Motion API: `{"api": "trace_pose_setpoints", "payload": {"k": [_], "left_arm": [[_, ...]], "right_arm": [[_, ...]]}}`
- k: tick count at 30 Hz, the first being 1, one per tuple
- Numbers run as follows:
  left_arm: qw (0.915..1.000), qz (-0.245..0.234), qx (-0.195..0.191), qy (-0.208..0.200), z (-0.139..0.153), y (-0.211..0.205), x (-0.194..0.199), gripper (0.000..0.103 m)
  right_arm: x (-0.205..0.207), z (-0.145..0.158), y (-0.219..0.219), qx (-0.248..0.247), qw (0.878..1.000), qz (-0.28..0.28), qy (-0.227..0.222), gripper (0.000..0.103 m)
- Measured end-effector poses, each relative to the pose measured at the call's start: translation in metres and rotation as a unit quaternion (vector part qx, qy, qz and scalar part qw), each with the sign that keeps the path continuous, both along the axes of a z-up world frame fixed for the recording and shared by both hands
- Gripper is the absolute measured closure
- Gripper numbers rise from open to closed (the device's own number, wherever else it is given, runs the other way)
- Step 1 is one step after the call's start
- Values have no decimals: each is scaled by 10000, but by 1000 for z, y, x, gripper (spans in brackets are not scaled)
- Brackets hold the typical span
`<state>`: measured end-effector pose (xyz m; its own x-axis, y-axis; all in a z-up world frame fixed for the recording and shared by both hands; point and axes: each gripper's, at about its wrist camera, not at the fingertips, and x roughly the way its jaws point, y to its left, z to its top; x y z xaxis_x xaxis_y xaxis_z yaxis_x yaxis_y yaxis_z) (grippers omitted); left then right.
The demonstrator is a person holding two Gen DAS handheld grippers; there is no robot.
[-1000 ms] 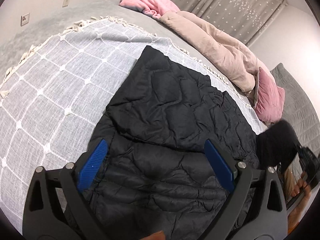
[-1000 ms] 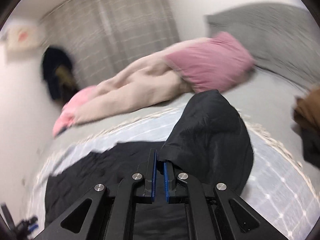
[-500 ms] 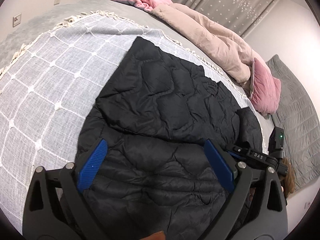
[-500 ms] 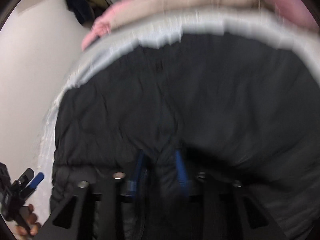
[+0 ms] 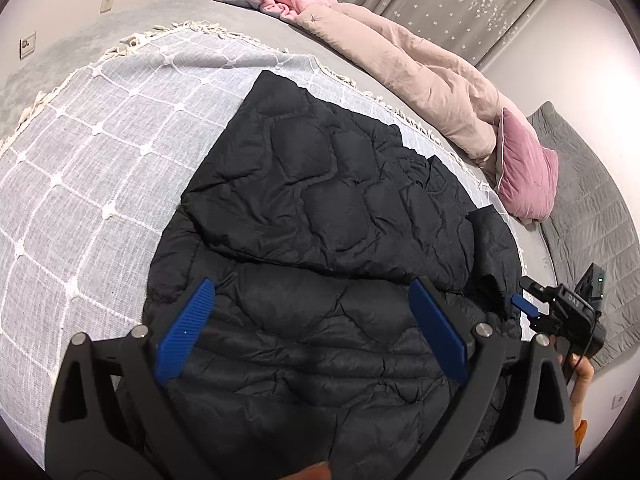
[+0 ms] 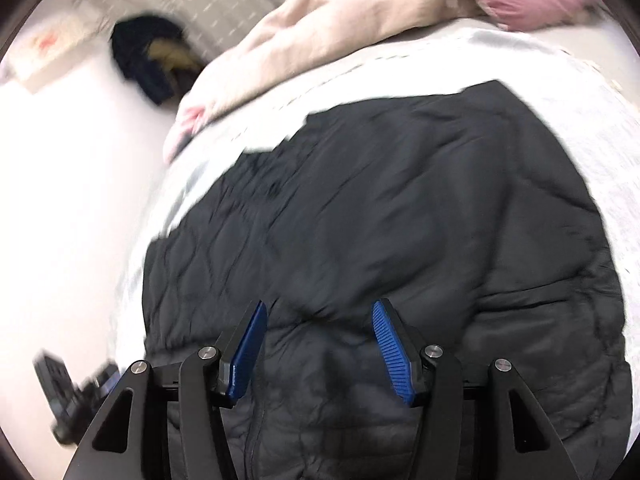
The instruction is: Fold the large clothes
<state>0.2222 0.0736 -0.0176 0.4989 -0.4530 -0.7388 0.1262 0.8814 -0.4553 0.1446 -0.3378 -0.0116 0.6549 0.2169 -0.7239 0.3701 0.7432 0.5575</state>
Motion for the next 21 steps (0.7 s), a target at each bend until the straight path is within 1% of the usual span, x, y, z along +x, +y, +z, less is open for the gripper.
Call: {"api": "trace_pose_setpoints", "payload": {"k": [2,5,7,8,10,12,14,15,16,17,18,21], "left_arm": [[10000,14,-15,7,0,1,0,6],[10000,33,-53,30,0,3,0,6],[10000,48,-67,43,0,4,1,6],[9999,53,-73,46,0,5,1,6],[9999,61,-82,59,0,5,1,6],[9999,55,-92,72,-1,5,1,6],[9999,40,-92,84,-1,4,1,6],[9999,31,-81,87,-1,4,1,6],[9999,28,-70,89,-2,3,1,6],[9999,22,-50,85,-2,3,0,6],[10000,21,-41,78,-1,2,0,6],[10000,23,1,54,-1,1,0,6]], "right_arm": [[0,-9,-17,255,9989,-384,-8,47],[-6,-22,-34,380,9932,-1098,125,47],[-10,-26,-38,456,9891,-1398,103,47],[-11,-28,-40,457,9877,-1491,79,47],[-13,-28,-44,271,9856,-1669,72,47],[-11,-31,-45,190,9860,-1654,82,47],[-4,-35,-44,259,9881,-1516,60,47],[1,-34,-41,300,9896,-1406,3,51],[3,-33,-39,312,9908,-1316,-60,59],[7,-30,-36,256,9921,-1223,-91,77],[8,-24,-35,206,9929,-1161,-150,83],[25,16,-11,-95,9960,-695,-562,85]]}}
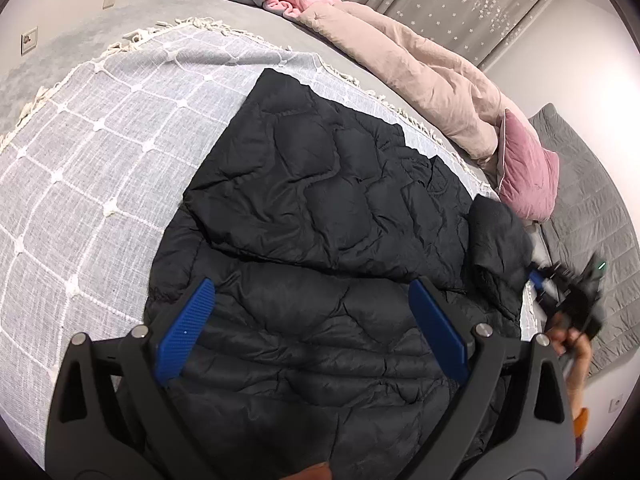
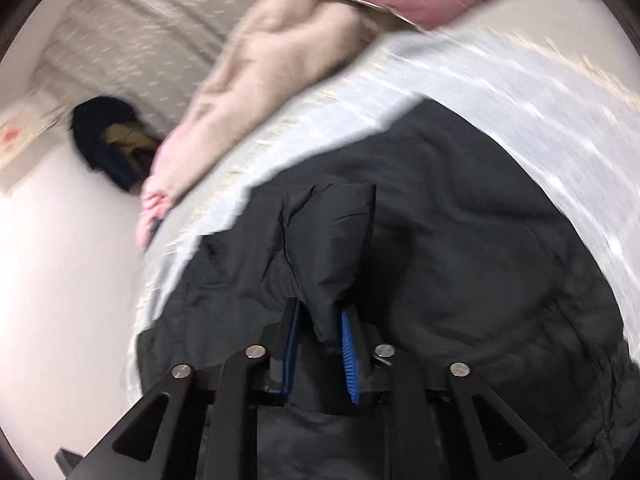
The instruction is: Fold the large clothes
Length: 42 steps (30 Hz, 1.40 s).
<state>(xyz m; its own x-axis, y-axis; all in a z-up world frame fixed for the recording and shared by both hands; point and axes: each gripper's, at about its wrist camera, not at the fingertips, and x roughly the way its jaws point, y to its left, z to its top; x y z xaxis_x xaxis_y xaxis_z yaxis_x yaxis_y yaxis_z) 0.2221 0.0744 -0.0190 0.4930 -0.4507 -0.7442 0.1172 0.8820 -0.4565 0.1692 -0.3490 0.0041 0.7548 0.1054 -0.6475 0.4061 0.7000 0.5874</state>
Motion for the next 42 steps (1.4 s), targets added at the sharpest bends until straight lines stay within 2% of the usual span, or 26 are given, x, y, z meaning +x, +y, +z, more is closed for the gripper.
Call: {"api": "trace_pose_setpoints", "payload": {"k": [4,6,7,8,9,11,14,17,19,23,27,29,31,32,33,35,38,40,42], "left_arm": [[10000,-1,67,46,-3,-2,1,6],[10000,7,65,73,-5,-1,1,6],[10000,8,56,73,-4,-1,1,6],[10000,6,44,58,-4,-1,1,6],[10000,7,42,45,-3,0,1,6],[10000,14,48,20,-2,0,1,6],[10000,16,43,62,-4,0,2,6],[10000,21,41,74,-4,1,2,6],[10000,24,56,62,-4,0,2,6],[9999,37,60,113,-7,1,4,6],[9999,44,49,138,-8,1,4,6],[9999,40,47,128,-7,1,4,6],[9999,36,50,115,-6,1,4,6],[9999,35,47,114,-6,1,3,6],[9999,31,39,114,-6,1,4,6],[9999,35,34,114,-5,2,3,6],[9999,50,51,109,-5,2,3,6],[9999,25,80,114,-6,-1,4,6],[9998,-11,150,130,-8,-5,3,6]], "right_arm": [[24,43,47,-126,9946,959,-364,84],[36,62,78,-62,9836,1722,-537,82],[37,69,87,-68,9792,1924,-635,79],[35,75,93,-119,9762,2042,-716,70],[33,78,96,-188,9759,2040,-752,57],[29,76,96,-430,9804,1796,-687,46],[29,56,97,-908,9850,1469,-58,45],[39,30,114,-1373,9779,1499,492,45],[43,13,138,-1958,9621,1756,723,45],[67,-11,200,-3220,9132,2306,961,45],[87,-26,237,-3940,8776,2501,1094,46],[100,-37,247,-4452,8525,2437,1248,47],[114,-49,252,-4823,8310,2335,1493,71],[116,-52,251,-4812,8301,2342,1563,91],[117,-51,249,-4755,8338,2349,1535,93],[104,-40,246,-4485,8514,2403,1274,95],[77,-32,245,-4118,8658,2642,1053,95],[72,-44,242,-3886,8654,2901,1261,94],[74,-57,241,-3883,8555,3094,1469,89]]}}
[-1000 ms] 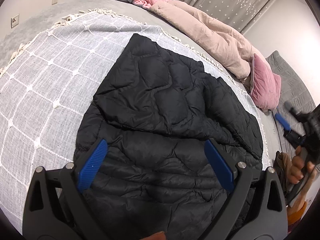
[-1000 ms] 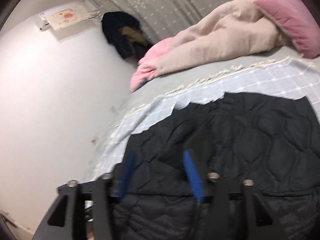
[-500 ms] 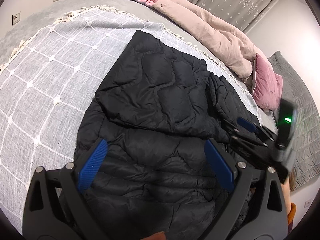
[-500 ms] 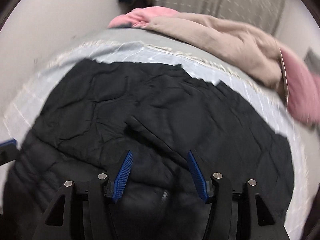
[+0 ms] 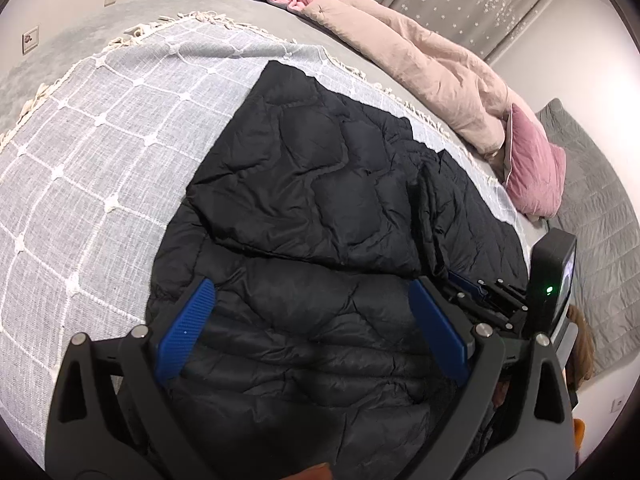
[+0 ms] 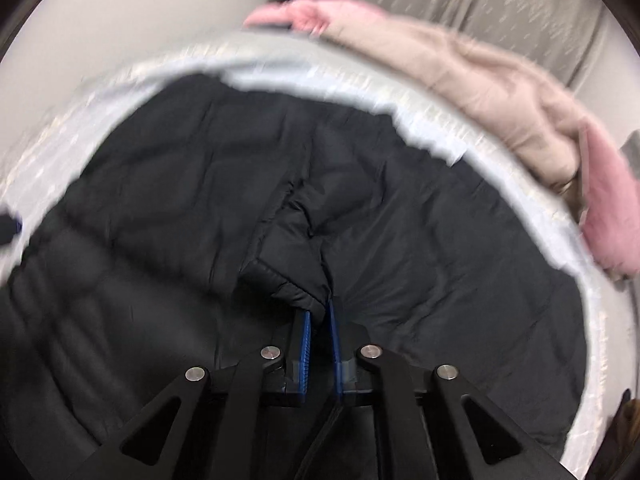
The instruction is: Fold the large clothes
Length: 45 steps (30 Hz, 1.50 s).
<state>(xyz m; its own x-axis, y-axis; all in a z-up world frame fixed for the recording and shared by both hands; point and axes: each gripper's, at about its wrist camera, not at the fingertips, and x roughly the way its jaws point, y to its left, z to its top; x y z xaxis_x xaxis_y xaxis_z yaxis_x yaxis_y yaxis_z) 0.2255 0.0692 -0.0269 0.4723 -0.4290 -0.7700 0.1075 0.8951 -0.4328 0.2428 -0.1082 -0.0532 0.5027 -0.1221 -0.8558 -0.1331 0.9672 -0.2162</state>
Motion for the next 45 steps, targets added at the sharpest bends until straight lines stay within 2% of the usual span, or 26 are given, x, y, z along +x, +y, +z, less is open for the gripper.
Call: {"api": "trace_pose_setpoints", "payload": {"k": [3,4,6,8,12,16,21,23,26,28,31,35,39,42,45], "left_arm": [[9999,-31,121,23,0,-4,-4,6],[9999,-39,137,20,2,-4,-5,6],[9999,-69,143,10,5,-4,-8,6],[9998,-151,128,61,8,-4,-13,6],[9988,-356,313,74,8,-4,-26,6],[9947,-619,816,-76,6,0,-51,6],[9896,-863,1145,-144,0,22,-84,6],[9907,-858,1054,-3,-6,40,-96,6],[9930,-883,704,341,-18,68,-111,6],[9938,-843,494,537,-27,86,-122,6],[9950,-608,211,770,-41,115,-135,6],[9959,-565,-156,687,-42,131,-155,6],[9901,-1044,-646,685,-45,125,-174,6],[9834,-1446,-785,760,-49,114,-182,6],[9812,-1573,-827,751,-49,109,-188,6]], "right_arm": [[-5,-1,-2,63,9998,-42,159,76],[-10,5,-4,238,9995,-98,198,73],[-25,18,-11,653,9976,-148,148,58],[-44,31,-20,812,9965,-187,13,49],[-93,54,-49,987,9938,-464,-200,46],[-153,70,-82,1311,9874,-777,-426,41],[-238,72,-122,1632,9763,-1196,-762,31],[-270,65,-137,1798,9696,-1420,-858,30],[-305,50,-161,2141,9563,-1772,-913,30],[-328,41,-180,2485,9415,-2047,-1001,30],[-350,35,-205,2733,9211,-2586,-1005,30],[-374,26,-235,2759,8970,-3295,-1032,30],[-388,9,-256,3060,8693,-3794,-824,30],[-392,-5,-257,3228,8621,-3869,-542,30],[-391,-9,-251,3120,8715,-3761,-410,30]]}}
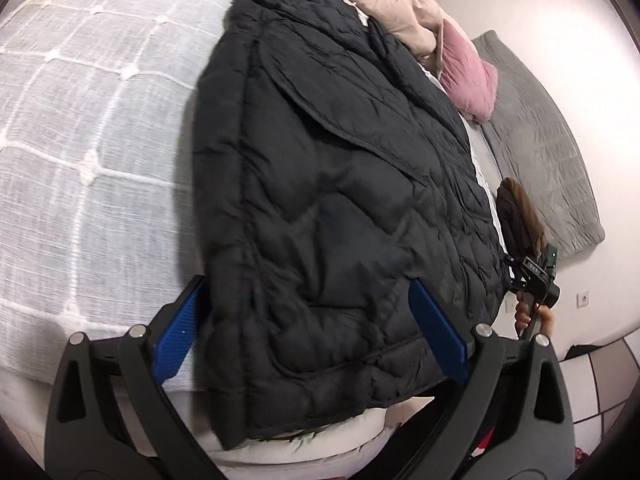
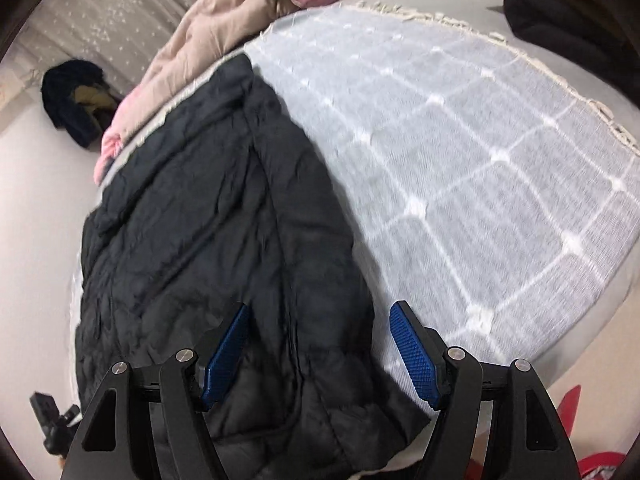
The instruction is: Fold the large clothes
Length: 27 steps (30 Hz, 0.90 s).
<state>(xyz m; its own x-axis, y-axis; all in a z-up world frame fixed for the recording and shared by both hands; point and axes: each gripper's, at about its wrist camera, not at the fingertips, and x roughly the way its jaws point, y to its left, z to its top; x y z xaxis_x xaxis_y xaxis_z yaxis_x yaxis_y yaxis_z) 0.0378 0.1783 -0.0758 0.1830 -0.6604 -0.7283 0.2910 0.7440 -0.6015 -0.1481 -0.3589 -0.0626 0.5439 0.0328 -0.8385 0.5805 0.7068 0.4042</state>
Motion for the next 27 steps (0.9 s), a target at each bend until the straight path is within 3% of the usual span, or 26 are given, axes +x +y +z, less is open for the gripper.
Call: {"api": "trace_pose_setpoints", "payload": {"k": [4,11,13,15,18,21,27], "left_arm": [[9988,-98,-416,237,-4,-5,1,6],[9978,-363,-502,247,-2,-17,-9,9],[9984,-346,-410,203,-1,-17,-10,21],[9995,-283,-79,90,-3,-23,-11,51],[9995,-291,95,-28,-2,-28,-14,81],[9982,-255,162,-521,20,-30,-23,87],[9893,-278,-617,-1295,84,-17,-52,89]], "right_arm": [[-5,-3,2,35,10000,14,-10,30],[-18,-11,-1,994,9938,141,-470,30],[-18,-12,2,1201,9908,300,-545,39],[-16,-20,6,1649,9836,481,-549,70],[-18,-3,13,1192,9881,610,-753,87],[-27,23,23,891,9852,686,-1294,92],[-59,73,47,382,9693,893,-2257,94]]}}
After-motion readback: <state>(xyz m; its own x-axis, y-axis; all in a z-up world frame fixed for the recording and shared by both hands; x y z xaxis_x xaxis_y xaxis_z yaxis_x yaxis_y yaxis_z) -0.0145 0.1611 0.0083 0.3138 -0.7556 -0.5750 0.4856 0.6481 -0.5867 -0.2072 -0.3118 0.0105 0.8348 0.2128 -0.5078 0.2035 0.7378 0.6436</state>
